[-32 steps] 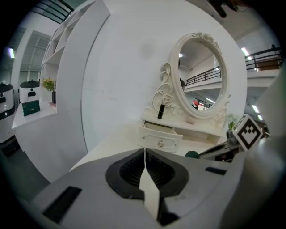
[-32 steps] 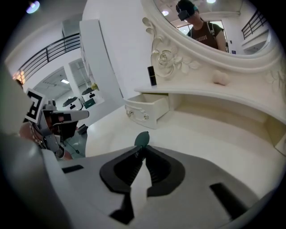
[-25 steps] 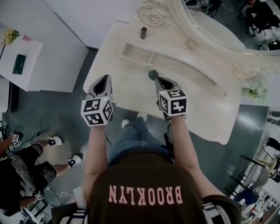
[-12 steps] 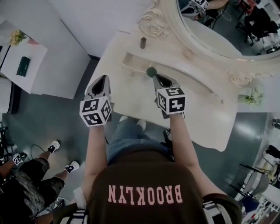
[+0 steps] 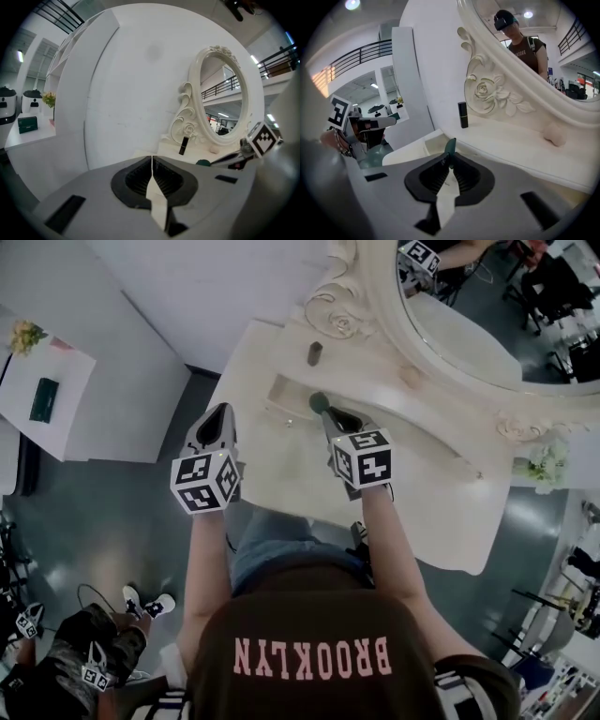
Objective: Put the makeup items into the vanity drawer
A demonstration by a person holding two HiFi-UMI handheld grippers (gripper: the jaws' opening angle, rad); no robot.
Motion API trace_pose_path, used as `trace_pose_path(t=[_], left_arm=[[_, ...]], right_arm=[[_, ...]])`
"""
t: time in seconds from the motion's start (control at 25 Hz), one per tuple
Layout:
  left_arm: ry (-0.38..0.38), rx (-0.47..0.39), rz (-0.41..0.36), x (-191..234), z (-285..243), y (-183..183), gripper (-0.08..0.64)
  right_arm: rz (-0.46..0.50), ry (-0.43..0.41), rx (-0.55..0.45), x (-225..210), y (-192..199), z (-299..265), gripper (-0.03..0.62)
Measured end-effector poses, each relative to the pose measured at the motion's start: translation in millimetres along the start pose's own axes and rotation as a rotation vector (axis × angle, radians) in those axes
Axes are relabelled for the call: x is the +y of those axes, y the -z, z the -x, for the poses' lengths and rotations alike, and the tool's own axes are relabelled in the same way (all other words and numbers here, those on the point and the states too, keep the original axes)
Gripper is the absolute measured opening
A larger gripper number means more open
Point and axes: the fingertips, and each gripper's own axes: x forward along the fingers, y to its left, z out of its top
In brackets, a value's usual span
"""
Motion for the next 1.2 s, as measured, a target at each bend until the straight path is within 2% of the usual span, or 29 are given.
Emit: trace_pose_path(t=[0.24,0.28,0.32,0.36,0.48,0.64,0.96,1.12,1.2], left_arm=[[0.014,0.036,0.006,19.5,-30.0,-4.7,0.008],[0.016,0.040,0.009,21.9,-33.5,-5.0,0.008],[0.017,0.042,0.013,23.9,-37.2,-5.4,0.008],[0.019,0.043,0.016,25.4,-40.8,-5.9,0.008],[0.030,0.045,0.014,26.7,-50.1,-9.4,0.008],[0.052,0.044,-0.008,22.7,-57.4,-17.7,0.008],[0.071,0.033,-0.030,22.6,-62.3,-33.0,0.008],[0.072,0.026,-0.033,27.0,-63.8,-38.0,0.008],[0.071,0.019,-0.033,30.8,-64.0,-40.6,0.008]], right_arm=[[-0.026,0.030,0.100,-9.3,9.1,-29.6,0.017],[-0.036,0.042,0.108,-12.5,9.3,-31.9,0.039],[-0.045,0.055,0.113,-16.2,9.0,-33.5,0.104],[-0.050,0.067,0.116,-19.9,8.2,-34.2,0.144],[-0.054,0.083,0.103,-26.4,2.0,-31.8,0.138],[-0.034,0.087,0.001,-26.4,-23.7,-18.1,0.143],[0.000,0.122,-0.306,-32.7,-90.3,1.4,0.147],[0.036,0.122,-0.382,-28.6,-110.9,-2.6,0.153],[0.114,0.124,-0.395,-22.6,-115.8,-7.3,0.159]])
